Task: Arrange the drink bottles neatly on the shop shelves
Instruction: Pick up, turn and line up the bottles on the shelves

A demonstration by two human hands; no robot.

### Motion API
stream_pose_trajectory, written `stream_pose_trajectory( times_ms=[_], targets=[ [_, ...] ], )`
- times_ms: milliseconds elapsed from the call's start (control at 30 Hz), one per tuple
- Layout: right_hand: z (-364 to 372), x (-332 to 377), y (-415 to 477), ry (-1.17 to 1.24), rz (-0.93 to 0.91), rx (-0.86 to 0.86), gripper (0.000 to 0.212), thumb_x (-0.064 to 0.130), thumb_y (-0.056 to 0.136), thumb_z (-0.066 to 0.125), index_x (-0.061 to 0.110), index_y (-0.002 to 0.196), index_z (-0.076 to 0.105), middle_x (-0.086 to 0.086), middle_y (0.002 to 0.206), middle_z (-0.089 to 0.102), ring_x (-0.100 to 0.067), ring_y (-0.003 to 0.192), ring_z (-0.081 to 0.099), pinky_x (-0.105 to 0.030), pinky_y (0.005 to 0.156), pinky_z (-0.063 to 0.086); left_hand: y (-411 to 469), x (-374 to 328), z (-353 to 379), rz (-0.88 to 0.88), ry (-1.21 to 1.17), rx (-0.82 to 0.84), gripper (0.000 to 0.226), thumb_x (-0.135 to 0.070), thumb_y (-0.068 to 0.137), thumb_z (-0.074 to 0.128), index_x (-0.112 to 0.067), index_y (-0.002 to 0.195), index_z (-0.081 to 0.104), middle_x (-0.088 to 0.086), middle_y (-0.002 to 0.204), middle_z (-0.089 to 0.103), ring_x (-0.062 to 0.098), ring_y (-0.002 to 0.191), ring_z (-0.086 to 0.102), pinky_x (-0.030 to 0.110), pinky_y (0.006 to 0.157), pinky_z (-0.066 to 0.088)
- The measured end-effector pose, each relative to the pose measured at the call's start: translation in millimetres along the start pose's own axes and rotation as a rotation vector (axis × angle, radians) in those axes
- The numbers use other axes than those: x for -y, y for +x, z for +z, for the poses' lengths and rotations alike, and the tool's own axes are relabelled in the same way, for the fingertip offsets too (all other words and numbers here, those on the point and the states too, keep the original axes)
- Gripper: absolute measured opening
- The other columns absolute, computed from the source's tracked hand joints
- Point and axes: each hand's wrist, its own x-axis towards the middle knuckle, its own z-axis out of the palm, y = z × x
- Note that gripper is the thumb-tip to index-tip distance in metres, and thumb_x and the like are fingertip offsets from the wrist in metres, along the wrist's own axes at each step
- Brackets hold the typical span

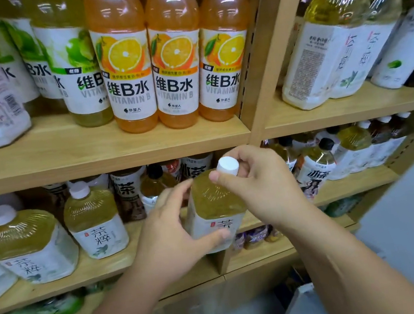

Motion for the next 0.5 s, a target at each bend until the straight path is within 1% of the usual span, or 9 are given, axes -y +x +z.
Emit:
stream_pose_trajectory(
  times_ms=[67,100,133,200,267,333,433,500],
  targets=[
    [-15.4,8.0,-0.3,0.039,-0.052,0.027,0.016,0.038,0.085,0.079,0.026,0.089,0.07,0.018,0.059,0.057,0.0,0.057,0.05,-0.016,0.054,0.041,0.6,-10.4,6.0,-0.004,-0.043,-0.041,0.096,-0.06,0.058,0.088,-0.055,0.14,0.038,-0.033,0.12,0.05,0.0,0.09,0.053,0.014,0.073,0.041],
    [-23.5,10.3,-0.5,0.035,-0.082,0.041,0.016,0.038,0.084,0.079,0.026,0.088,0.069,0.021,0.057,0.055,0.0,0.056,0.05,-0.014,0.054,0.039,1.4,-16.6,9.1,-0.009,-0.069,-0.061,0.092,-0.058,0.057,0.089,-0.056,0.136,0.041,-0.03,0.115,0.056,0.001,0.087,0.056,0.017,0.071,0.044],
    [-31.7,11.4,-1.0,0.023,-0.108,0.058,0.016,0.038,0.084,0.08,0.026,0.087,0.069,0.023,0.056,0.054,0.0,0.056,0.05,-0.013,0.055,0.038,1.9,-23.7,12.2,-0.018,-0.101,-0.072,0.087,-0.056,0.056,0.09,-0.056,0.131,0.045,-0.027,0.111,0.063,0.001,0.087,0.061,0.02,0.072,0.048],
    [-49.8,10.1,-3.2,0.015,-0.151,0.09,0.017,0.041,0.084,0.079,0.027,0.085,0.068,0.023,0.057,0.054,-0.001,0.056,0.05,-0.015,0.054,0.036,0.7,-41.1,20.3,-0.032,-0.148,-0.087,0.08,-0.055,0.052,0.089,-0.056,0.123,0.05,-0.025,0.105,0.069,0.0,0.093,0.068,0.03,0.078,0.058],
    [-71.0,5.3,-4.8,0.036,-0.18,0.113,0.019,0.042,0.083,0.079,0.027,0.085,0.068,0.021,0.057,0.054,-0.002,0.056,0.049,-0.019,0.056,0.034,-2.0,-61.8,29.3,-0.031,-0.148,-0.116,0.075,-0.056,0.05,0.088,-0.054,0.116,0.052,-0.027,0.103,0.07,-0.001,0.094,0.069,0.037,0.081,0.06],
    [-95.9,0.7,-4.1,0.085,-0.201,0.135,0.02,0.042,0.083,0.079,0.025,0.086,0.069,0.019,0.055,0.053,-0.003,0.052,0.047,-0.021,0.054,0.035,-2.7,-85.0,39.3,-0.012,-0.14,-0.158,0.074,-0.06,0.048,0.087,-0.052,0.114,0.054,-0.027,0.103,0.07,-0.001,0.095,0.069,0.039,0.081,0.06],
    [-135.2,-6.2,1.2,0.148,-0.268,0.156,0.018,0.037,0.083,0.081,0.023,0.084,0.07,0.018,0.051,0.05,-0.001,0.05,0.045,-0.017,0.053,0.033,2.9,-120.2,55.2,0.033,-0.154,-0.227,0.072,-0.06,0.048,0.087,-0.051,0.112,0.057,-0.026,0.105,0.07,-0.001,0.096,0.069,0.039,0.083,0.06],
    [-159.5,-11.6,4.9,0.21,-0.313,0.151,0.017,0.034,0.082,0.082,0.022,0.088,0.072,0.015,0.051,0.047,-0.001,0.05,0.042,-0.023,0.055,0.034,9.0,-143.5,65.6,0.055,-0.162,-0.273,0.07,-0.058,0.048,0.087,-0.047,0.111,0.059,-0.024,0.104,0.072,0.0,0.096,0.07,0.039,0.084,0.06]
  ],
)
